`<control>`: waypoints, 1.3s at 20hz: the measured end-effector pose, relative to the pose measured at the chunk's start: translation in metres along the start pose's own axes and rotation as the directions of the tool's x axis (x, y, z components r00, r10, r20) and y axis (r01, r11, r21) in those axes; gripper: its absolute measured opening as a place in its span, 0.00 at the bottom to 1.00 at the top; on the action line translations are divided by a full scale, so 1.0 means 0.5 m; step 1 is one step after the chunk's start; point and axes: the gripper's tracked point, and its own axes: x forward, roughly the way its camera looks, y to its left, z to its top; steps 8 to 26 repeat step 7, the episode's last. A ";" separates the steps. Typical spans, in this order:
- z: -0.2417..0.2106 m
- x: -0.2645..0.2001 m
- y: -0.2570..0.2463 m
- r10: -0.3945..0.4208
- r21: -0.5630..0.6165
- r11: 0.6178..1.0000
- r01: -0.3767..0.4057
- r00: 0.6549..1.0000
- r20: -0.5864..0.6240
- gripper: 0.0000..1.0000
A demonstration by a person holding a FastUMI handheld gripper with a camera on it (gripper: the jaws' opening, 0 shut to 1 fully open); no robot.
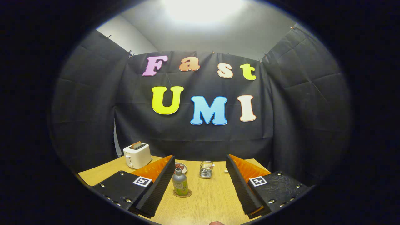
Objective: Take the bottle from table, then pour the juice into the cup, finally place the bottle on the coaster
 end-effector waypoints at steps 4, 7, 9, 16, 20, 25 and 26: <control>0.011 -0.006 -0.019 -0.022 0.011 1.000 0.022 1.000 0.020 0.98; 0.014 -0.007 -0.026 -0.027 0.001 1.000 0.027 0.999 0.027 0.98; 0.014 -0.007 -0.026 -0.027 0.001 1.000 0.027 0.999 0.027 0.98; 0.014 -0.007 -0.026 -0.027 0.001 1.000 0.027 0.999 0.027 0.98; 0.014 -0.007 -0.026 -0.027 0.001 1.000 0.027 0.999 0.027 0.98; 0.014 -0.007 -0.026 -0.027 0.001 1.000 0.027 0.999 0.027 0.98; 0.014 -0.007 -0.026 -0.027 0.001 1.000 0.027 0.999 0.027 0.98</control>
